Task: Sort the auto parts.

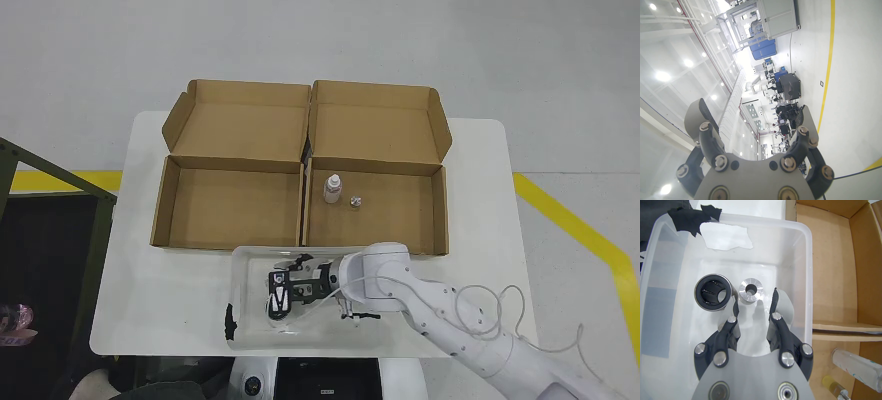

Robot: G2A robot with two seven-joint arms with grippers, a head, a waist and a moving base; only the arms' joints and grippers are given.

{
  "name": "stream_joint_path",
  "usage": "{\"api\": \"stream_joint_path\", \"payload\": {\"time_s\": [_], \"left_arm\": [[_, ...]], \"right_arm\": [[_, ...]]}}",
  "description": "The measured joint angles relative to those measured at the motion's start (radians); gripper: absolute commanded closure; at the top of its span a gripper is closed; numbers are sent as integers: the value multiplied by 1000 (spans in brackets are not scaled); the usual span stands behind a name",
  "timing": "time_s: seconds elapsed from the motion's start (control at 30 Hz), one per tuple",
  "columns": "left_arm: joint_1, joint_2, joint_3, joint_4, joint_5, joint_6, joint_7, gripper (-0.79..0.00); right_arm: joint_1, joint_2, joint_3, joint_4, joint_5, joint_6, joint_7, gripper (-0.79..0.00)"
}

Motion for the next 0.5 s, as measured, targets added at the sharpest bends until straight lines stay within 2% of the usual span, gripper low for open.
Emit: {"api": "stream_joint_path", "payload": {"time_s": [0.5], "left_arm": [[0,0,0,0,0,0,0,-785]], "right_arm": [[63,-51,-66,112,11,0,-35,-345]]}}
